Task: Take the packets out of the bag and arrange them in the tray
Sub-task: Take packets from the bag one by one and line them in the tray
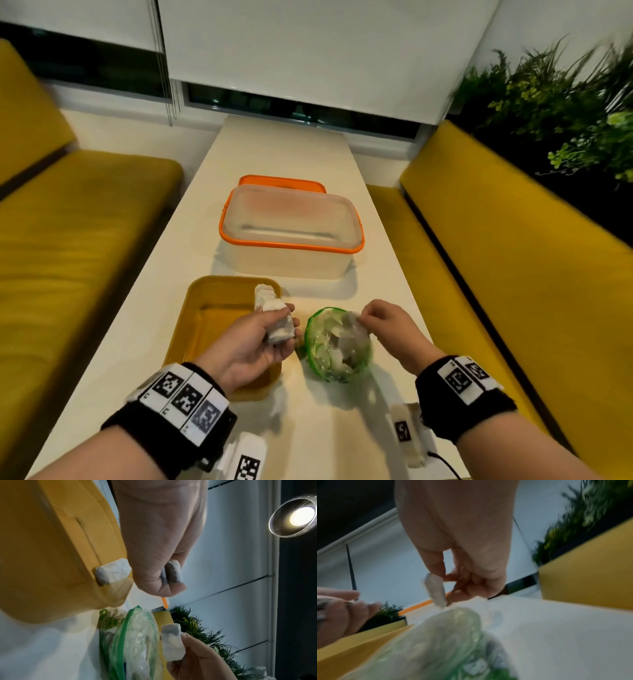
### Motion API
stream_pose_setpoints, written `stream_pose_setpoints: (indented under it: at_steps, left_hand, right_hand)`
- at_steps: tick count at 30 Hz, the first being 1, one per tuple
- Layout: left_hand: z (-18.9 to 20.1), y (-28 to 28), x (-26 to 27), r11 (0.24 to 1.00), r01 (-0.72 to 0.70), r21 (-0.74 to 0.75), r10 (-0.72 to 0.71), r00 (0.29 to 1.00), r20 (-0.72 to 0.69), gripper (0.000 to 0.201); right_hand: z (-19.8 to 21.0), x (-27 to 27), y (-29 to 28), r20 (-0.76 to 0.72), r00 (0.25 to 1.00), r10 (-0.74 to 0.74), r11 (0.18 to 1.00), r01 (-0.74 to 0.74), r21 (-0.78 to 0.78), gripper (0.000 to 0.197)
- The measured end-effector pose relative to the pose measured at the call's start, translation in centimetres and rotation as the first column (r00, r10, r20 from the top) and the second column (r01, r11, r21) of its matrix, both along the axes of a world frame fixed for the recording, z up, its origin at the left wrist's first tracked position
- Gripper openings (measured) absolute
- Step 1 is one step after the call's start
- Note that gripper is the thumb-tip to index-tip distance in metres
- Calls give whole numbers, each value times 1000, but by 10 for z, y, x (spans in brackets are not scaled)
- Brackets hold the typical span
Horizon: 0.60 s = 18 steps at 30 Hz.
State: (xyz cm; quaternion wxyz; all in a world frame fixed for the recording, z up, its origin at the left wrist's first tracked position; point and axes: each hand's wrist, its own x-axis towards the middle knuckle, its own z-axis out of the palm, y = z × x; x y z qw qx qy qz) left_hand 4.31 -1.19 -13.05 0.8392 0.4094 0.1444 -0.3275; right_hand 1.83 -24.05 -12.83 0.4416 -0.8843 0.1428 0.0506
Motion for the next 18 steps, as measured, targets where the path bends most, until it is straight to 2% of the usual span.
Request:
stream_pose_setpoints:
  at_steps: [2,4,7,10,12,14,16,18]
  left_hand:
    - [1,0,1,1000,5,0,-5,1000,-11,7]
    - [2,-3,1,1000,30,8,-30,999,-26,6]
    - [4,-8,-1,998,56,40,-55,998,-31,6]
    - [7,-14,-4,992,71,104,-77,995,56,18]
    - [8,-18,-8,982,130,139,-151,977,149,23]
    - [9,-23,-12,964,186,191,-228,946,230,20]
    - [9,-27,-14,962,119,244,-186,944,272,14]
    - [8,-27,-11,970,-28,241,-41,960,277,11]
  right_hand:
    - [4,-3,-3,-19,994,-104,952,105,289,17]
    - [7,-7,-2,-83,990,-110,826,138,547,16]
    - [16,-14,8,-158,987,-25,645,137,752,16]
    - [22,-15,18,-183,981,71,596,105,796,11]
    - [22,-12,26,-212,966,149,625,74,777,24]
    - [20,-9,35,-234,953,193,665,48,746,33]
    - [18,-7,41,-225,962,153,677,63,733,30]
    - [17,-7,44,-185,979,86,632,89,770,25]
